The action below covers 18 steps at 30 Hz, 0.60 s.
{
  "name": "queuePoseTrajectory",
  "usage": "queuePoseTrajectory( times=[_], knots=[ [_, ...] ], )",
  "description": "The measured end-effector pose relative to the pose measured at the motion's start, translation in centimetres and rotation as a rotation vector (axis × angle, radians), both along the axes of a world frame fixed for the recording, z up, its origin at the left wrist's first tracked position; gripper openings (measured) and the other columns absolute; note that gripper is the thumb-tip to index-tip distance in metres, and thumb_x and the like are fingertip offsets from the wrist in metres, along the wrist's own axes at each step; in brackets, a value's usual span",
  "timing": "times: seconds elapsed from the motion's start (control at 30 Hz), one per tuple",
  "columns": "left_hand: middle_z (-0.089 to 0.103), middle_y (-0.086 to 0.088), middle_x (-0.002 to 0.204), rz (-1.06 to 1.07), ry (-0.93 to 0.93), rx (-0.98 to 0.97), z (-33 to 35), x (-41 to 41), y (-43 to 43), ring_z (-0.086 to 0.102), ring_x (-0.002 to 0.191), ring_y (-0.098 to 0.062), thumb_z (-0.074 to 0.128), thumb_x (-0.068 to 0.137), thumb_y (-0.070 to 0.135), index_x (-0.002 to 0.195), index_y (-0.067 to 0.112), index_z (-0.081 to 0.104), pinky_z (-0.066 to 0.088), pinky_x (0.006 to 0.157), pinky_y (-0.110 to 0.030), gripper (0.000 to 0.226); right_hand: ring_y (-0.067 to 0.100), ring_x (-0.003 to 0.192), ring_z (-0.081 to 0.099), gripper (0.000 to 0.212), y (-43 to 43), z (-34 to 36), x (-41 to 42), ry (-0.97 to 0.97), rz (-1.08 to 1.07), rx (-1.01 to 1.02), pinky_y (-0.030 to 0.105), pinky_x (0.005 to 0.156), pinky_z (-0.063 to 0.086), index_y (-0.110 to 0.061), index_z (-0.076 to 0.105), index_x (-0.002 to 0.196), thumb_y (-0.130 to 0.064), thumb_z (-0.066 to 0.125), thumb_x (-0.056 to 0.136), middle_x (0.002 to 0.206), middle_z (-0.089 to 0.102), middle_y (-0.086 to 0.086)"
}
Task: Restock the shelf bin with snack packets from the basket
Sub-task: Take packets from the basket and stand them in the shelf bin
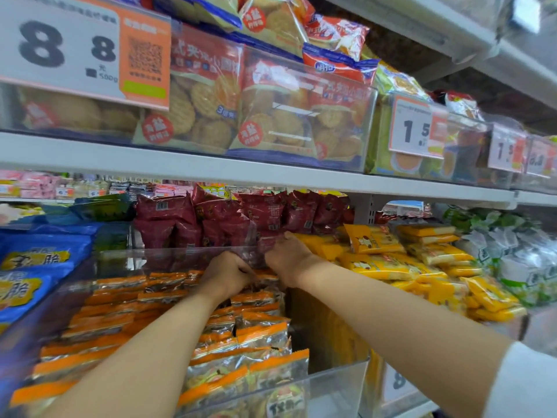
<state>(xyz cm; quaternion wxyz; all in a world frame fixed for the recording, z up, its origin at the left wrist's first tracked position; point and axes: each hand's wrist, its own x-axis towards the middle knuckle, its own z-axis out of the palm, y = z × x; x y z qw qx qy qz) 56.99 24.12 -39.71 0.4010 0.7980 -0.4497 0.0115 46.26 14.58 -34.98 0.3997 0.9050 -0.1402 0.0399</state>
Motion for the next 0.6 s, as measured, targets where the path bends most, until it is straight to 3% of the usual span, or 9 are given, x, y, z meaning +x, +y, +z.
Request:
queuePoseTrajectory(
  times=[0.27, 0.37, 0.43, 0.5, 0.6],
  knots=[
    [0.070, 0.009, 0.079, -0.034, 0.060, 0.069, -0.1, 0.2, -0.5, 0.065, 0.079, -0.008, 0.073, 0.083, 0.022, 0.082, 0.025, 0.077, 0.047, 0.074, -0.021, 0.006, 0.027, 0.134, 0.039, 0.043, -0.3, -1.2, 0.9, 0.070, -0.059, -0.074, 0.041, 0.114, 0.025, -0.013, 0.051, 0.135, -0.025, 0.058, 0.094, 0.142, 0.049, 0.007],
    [0.071, 0.008, 0.083, -0.046, 0.047, 0.057, -0.2, 0.2, -0.3, 0.065, 0.082, -0.008, 0.072, 0.084, 0.021, 0.085, 0.025, 0.078, 0.047, 0.075, -0.021, 0.008, 0.026, 0.123, 0.048, 0.044, 0.2, -0.1, -0.1, 0.072, -0.024, 0.064, 0.039, 0.107, 0.033, -0.016, 0.057, 0.126, -0.029, 0.070, 0.086, 0.131, 0.056, 0.005],
    [0.067, 0.013, 0.076, -0.050, 0.053, 0.039, -0.1, 0.1, -0.3, 0.063, 0.079, -0.005, 0.071, 0.084, 0.021, 0.086, 0.023, 0.078, 0.044, 0.073, -0.019, 0.008, 0.026, 0.108, 0.055, 0.029, 0.2, 0.7, -0.5, 0.045, 0.010, 0.196, 0.035, 0.092, 0.042, -0.016, 0.063, 0.110, -0.025, 0.073, 0.084, 0.115, 0.062, 0.005],
    [0.064, 0.016, 0.073, -0.048, 0.053, 0.031, -0.1, 0.0, -0.3, 0.061, 0.077, -0.002, 0.072, 0.084, 0.019, 0.085, 0.022, 0.078, 0.043, 0.073, -0.019, 0.007, 0.026, 0.100, 0.057, 0.016, 0.2, 1.5, -1.0, 0.001, 0.023, 0.290, 0.034, 0.086, 0.044, -0.013, 0.066, 0.103, -0.012, 0.065, 0.088, 0.107, 0.064, 0.007],
    [0.065, 0.014, 0.076, -0.043, 0.041, 0.022, 0.0, -0.2, -0.1, 0.059, 0.078, -0.001, 0.071, 0.085, 0.018, 0.083, 0.022, 0.077, 0.043, 0.075, -0.020, 0.007, 0.028, 0.097, 0.061, 0.019, 0.9, 2.6, -2.4, -0.160, 0.049, 0.519, 0.041, 0.088, 0.052, -0.009, 0.069, 0.102, -0.005, 0.053, 0.091, 0.105, 0.066, 0.009]
  ],
)
